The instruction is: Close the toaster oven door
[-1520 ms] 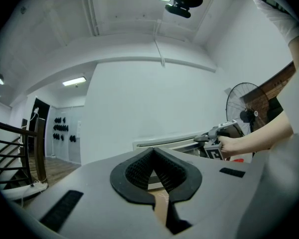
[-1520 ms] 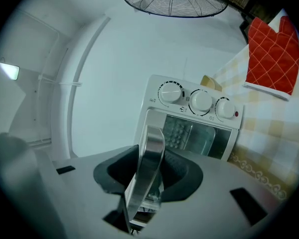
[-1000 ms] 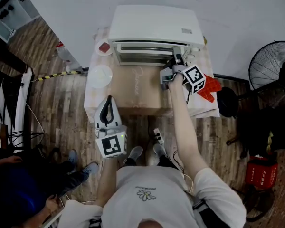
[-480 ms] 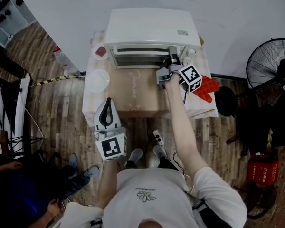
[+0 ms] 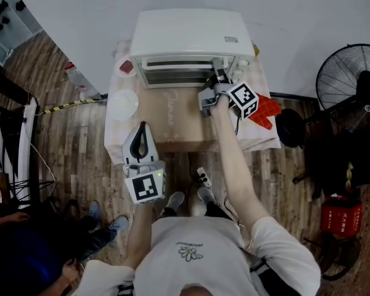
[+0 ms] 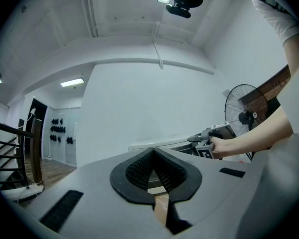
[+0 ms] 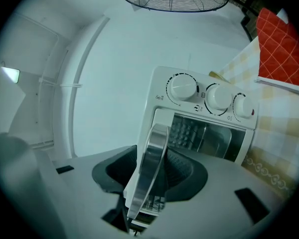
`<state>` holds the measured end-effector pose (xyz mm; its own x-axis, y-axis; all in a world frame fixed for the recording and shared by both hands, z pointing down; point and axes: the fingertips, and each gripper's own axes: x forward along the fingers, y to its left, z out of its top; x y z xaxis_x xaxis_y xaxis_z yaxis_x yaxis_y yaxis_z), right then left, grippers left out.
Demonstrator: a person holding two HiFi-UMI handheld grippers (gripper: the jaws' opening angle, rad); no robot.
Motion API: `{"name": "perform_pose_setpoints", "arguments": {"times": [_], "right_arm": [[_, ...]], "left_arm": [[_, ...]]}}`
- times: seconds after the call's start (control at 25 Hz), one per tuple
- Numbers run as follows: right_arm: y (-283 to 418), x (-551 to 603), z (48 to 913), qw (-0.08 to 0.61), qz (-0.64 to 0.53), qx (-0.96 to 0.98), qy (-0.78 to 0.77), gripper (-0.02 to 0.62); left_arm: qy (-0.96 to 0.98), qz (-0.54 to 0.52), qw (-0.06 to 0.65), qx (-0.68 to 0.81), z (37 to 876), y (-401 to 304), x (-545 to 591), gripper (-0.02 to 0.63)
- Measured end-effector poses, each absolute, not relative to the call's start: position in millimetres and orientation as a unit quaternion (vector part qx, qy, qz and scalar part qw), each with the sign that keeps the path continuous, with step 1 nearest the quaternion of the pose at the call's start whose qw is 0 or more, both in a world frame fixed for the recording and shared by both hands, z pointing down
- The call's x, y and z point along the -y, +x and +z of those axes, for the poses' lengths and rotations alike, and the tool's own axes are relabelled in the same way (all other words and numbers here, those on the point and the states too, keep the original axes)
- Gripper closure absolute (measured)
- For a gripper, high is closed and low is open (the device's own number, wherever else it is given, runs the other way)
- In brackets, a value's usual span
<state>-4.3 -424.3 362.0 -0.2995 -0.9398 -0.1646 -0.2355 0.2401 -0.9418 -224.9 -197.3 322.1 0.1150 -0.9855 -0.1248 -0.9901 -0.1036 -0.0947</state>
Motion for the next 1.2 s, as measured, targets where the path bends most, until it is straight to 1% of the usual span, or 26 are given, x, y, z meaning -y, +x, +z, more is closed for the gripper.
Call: {"name": "perform_pose_setpoints", "arguments": {"times": [0.2,0.52,0.8,0.96,1.2], "right_arm": [[-5.7,405.6,365.0,0.399,-0.434,-0.681,-0.434,0.463],[-10.5,357.9,371.9,0.368,-0.416,-0.708,-0.436,0.463],[1.7,309.4,361.8,0.34,-0.361,-0.744,-0.449,0.463],[6.6,275.1,357.2,0.286,-0.311,-0.773,-0.474,0.463],[-10.4,219.9,345.2,0.158,-0.165,-0.832,-0.506,0.465]], "left_arm": [[-0.75,0.023,0.089,-0.655,313.2,-214.6,197.4,0.591],[-0.755,0.033,0.106,-0.646,302.3,-204.9,182.9,0.591],[-0.762,0.037,0.096,-0.639,306.2,-195.5,167.4,0.591],[-0.765,0.035,0.097,-0.636,307.1,-192.2,163.4,0.591],[-0.767,0.034,0.105,-0.632,304.5,-189.3,160.4,0.591]]}}
